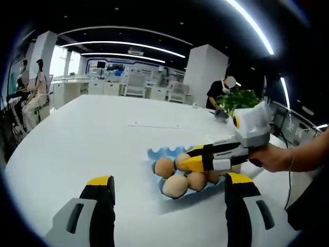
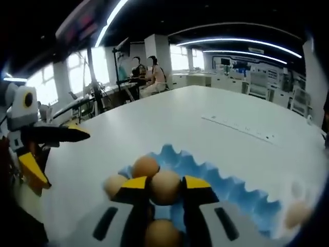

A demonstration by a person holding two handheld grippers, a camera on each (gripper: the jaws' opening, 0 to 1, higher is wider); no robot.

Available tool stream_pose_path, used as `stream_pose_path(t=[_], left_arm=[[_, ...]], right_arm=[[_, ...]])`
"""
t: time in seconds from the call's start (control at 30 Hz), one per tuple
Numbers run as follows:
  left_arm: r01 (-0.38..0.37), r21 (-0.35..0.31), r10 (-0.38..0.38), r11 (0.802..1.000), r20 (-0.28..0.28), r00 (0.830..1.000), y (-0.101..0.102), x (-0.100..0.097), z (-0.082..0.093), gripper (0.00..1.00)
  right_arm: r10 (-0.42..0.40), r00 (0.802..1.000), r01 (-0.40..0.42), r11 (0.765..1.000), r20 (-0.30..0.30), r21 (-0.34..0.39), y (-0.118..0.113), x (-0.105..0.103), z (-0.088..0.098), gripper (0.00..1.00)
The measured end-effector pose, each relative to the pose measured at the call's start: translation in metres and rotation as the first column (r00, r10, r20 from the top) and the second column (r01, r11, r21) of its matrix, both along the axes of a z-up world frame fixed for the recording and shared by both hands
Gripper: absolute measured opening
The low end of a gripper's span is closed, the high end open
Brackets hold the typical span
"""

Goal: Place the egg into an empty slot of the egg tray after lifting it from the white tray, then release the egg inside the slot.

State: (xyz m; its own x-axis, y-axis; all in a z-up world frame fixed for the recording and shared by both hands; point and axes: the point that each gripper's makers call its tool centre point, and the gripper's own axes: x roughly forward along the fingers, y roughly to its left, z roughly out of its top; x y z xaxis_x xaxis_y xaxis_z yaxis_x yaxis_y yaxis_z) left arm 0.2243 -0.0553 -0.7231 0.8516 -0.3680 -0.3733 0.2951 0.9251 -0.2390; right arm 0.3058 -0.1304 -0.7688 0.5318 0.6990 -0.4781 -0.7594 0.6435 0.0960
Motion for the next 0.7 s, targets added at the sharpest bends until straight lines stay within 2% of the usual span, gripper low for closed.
stream_pose_path(t=[0.13, 0.2, 0.27, 0.3, 0.33, 0.37, 0.4, 0.43, 0.53, 0.57, 0.63, 0.67, 0.7], left_arm=[[0.007, 0.002, -0.007, 1.0, -0.001, 1.0, -0.002, 0.0, 0.0, 0.89], [0.012, 0.005, -0.012, 1.0, 0.0, 1.0, -0.003, 0.001, 0.0, 0.89], [0.013, 0.004, -0.013, 1.0, 0.001, 1.0, -0.003, 0.001, 0.001, 0.89], [0.013, 0.003, -0.013, 1.0, 0.002, 1.0, -0.003, 0.002, 0.001, 0.89], [0.013, 0.003, -0.013, 1.0, 0.002, 1.0, -0.003, 0.002, 0.001, 0.89], [0.016, 0.003, -0.016, 1.0, 0.0, 1.0, -0.004, 0.003, 0.001, 0.89], [0.018, 0.003, -0.018, 1.0, -0.002, 1.0, -0.005, 0.003, 0.001, 0.89], [0.02, 0.003, -0.02, 1.0, -0.001, 1.0, -0.006, 0.004, 0.001, 0.89], [0.026, 0.007, -0.026, 1.0, 0.003, 1.0, -0.008, 0.004, 0.002, 0.89], [0.028, 0.005, -0.028, 1.0, 0.003, 1.0, -0.009, 0.004, 0.002, 0.89], [0.037, 0.001, -0.037, 0.999, -0.002, 0.999, -0.011, 0.004, 0.002, 0.88], [0.04, 0.005, -0.04, 0.999, -0.001, 0.999, -0.012, 0.004, 0.002, 0.88], [0.042, 0.007, -0.042, 0.999, 0.001, 0.999, -0.013, 0.005, 0.002, 0.89]], right_arm=[[-0.035, 0.999, 0.033, 0.998, 0.036, 0.052, -0.013, -0.001, 0.014, 0.25], [-0.094, 0.993, 0.086, 0.99, 0.068, 0.113, -0.032, 0.002, 0.029, 0.25], [-0.146, 0.985, 0.134, 0.983, 0.094, 0.122, -0.054, 0.005, 0.035, 0.25], [-0.191, 0.976, 0.177, 0.976, 0.103, 0.128, -0.075, 0.006, 0.038, 0.25], [-0.207, 0.973, 0.193, 0.973, 0.103, 0.128, -0.082, 0.007, 0.038, 0.25], [-0.242, 0.964, 0.227, 0.965, 0.11, 0.134, -0.1, 0.008, 0.039, 0.25], [-0.273, 0.958, 0.264, 0.959, 0.09, 0.106, -0.119, 0.008, 0.033, 0.25], [-0.288, 0.954, 0.279, 0.955, 0.088, 0.096, -0.126, 0.008, 0.031, 0.25], [-0.381, 0.918, 0.372, 0.924, 0.108, 0.091, -0.168, 0.011, 0.03, 0.25], [-0.423, 0.9, 0.416, 0.906, 0.106, 0.081, -0.187, 0.011, 0.027, 0.25], [-0.502, 0.858, 0.497, 0.865, 0.107, 0.074, -0.219, 0.012, 0.025, 0.25], [-0.556, 0.826, 0.548, 0.831, 0.098, 0.094, -0.235, 0.013, 0.026, 0.25], [-0.584, 0.806, 0.575, 0.811, 0.095, 0.106, -0.245, 0.013, 0.027, 0.25]])
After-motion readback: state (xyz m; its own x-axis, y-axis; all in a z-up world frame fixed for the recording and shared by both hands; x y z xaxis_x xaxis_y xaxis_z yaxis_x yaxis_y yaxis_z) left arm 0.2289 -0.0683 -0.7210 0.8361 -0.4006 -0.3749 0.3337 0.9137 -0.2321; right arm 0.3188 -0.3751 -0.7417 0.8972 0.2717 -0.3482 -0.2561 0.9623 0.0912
